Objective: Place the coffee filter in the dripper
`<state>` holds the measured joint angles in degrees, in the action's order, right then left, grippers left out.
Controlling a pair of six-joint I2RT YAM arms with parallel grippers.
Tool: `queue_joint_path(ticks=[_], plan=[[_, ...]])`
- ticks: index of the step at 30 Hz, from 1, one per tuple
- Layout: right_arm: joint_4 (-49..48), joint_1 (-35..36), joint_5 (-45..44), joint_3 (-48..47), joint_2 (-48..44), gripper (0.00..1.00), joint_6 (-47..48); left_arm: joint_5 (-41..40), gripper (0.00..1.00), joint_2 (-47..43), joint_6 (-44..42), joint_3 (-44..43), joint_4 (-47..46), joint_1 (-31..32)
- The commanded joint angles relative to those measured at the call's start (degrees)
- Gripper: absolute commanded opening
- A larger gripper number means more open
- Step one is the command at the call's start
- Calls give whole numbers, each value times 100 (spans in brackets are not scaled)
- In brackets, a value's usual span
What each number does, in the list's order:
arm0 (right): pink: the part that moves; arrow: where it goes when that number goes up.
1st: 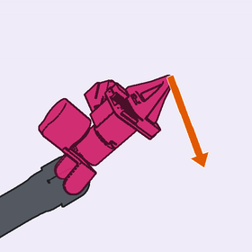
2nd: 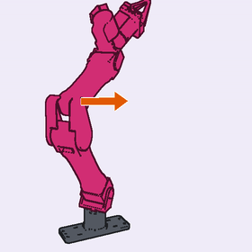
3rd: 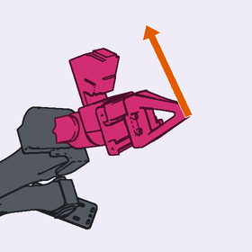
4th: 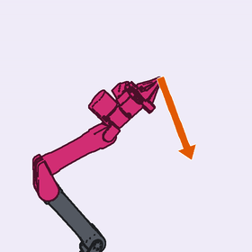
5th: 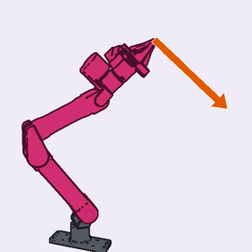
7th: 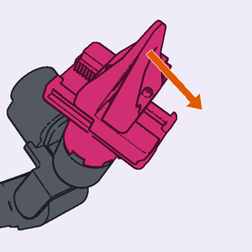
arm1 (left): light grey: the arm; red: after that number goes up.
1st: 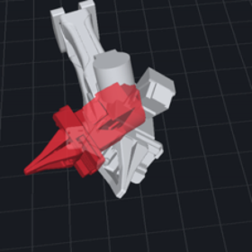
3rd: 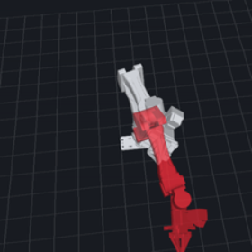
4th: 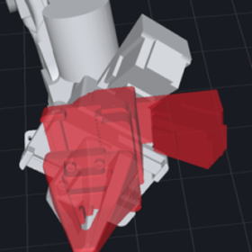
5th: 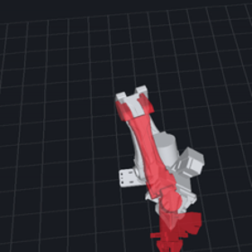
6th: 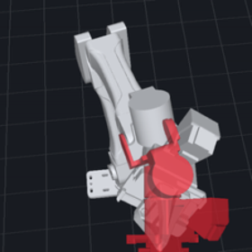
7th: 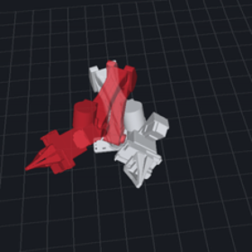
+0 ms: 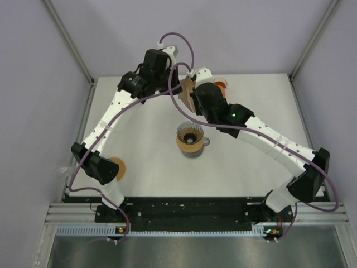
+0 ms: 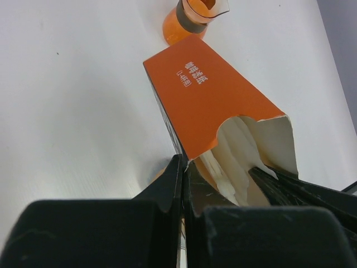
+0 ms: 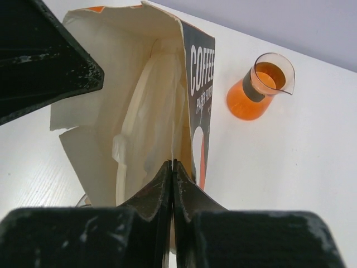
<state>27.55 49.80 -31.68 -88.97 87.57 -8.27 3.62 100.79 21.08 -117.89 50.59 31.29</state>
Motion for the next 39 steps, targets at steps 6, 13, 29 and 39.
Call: queue_joint_path(ticks=[6,13,29,39], plan=[[-215,82,171,-261,-847,0,563,51,0,107,-25,-147,-295,-167],[-434,91,837,-218,-1118,0,651,78,0,142,-16,-182,-313,-298],[-892,-75,1989,730,-2130,0,1021,666,0,11,-8,694,-672,-1669],[-944,-286,3351,1654,-2200,0,924,1343,0,212,-236,1927,-744,-2241]])
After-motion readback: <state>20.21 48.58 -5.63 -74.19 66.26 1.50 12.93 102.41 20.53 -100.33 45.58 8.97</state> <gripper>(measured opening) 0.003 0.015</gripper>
